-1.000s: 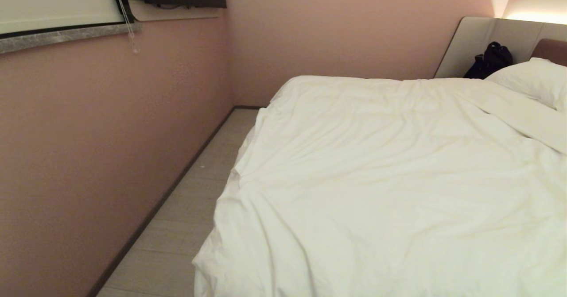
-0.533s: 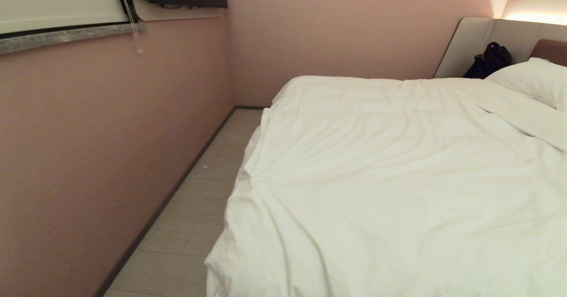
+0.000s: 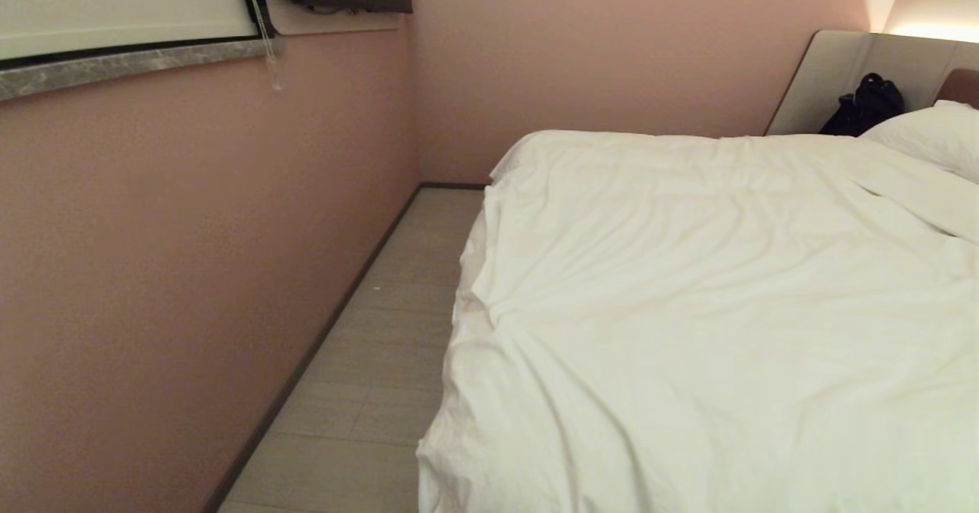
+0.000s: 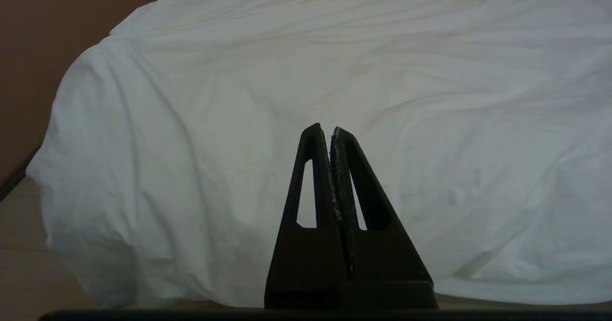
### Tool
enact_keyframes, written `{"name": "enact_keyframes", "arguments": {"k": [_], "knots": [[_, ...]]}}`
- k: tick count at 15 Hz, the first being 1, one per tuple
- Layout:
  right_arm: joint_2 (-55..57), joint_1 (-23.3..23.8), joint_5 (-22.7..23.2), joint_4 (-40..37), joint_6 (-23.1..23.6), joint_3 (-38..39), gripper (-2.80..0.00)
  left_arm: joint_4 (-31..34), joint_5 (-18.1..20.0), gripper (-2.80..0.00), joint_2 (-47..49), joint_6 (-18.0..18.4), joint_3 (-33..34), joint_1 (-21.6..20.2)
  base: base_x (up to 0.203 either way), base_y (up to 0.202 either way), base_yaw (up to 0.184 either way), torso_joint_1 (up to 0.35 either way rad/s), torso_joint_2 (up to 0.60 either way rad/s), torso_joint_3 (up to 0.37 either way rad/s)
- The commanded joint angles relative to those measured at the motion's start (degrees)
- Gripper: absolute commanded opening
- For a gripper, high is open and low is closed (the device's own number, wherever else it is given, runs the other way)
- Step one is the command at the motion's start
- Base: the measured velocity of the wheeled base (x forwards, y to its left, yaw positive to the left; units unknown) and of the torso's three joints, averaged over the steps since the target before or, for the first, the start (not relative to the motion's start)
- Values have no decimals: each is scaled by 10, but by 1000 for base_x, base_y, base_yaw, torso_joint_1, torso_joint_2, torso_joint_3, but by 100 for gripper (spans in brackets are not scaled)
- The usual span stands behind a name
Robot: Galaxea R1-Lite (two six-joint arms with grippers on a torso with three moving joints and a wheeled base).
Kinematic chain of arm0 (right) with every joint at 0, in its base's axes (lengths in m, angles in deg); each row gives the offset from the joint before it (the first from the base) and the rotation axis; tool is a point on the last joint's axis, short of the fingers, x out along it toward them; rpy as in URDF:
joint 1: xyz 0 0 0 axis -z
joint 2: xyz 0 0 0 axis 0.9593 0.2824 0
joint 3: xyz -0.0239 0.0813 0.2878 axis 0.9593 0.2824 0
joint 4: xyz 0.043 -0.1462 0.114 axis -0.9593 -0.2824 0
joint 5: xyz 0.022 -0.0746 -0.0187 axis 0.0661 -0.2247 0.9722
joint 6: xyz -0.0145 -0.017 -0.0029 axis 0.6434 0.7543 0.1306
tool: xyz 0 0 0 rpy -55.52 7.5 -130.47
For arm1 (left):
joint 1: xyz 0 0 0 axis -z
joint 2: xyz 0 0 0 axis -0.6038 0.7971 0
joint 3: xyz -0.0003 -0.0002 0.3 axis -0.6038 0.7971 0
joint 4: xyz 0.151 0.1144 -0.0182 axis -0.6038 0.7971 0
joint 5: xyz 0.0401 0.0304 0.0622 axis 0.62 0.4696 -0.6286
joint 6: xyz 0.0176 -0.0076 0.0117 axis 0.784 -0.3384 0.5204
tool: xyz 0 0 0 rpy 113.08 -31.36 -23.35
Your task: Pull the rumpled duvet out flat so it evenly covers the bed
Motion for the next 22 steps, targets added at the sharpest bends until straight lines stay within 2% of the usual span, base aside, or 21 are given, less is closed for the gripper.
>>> {"name": "enact_keyframes", "arguments": {"k": [1,22], "knots": [[0,0,1,0,0,0,-280,1,0,-280,0,0,0,0,0,202,-3,5,7,2],[0,0,0,0,0,0,-280,-1,1,-280,0,1,1,0,0,193,-1,2,2,3]]}}
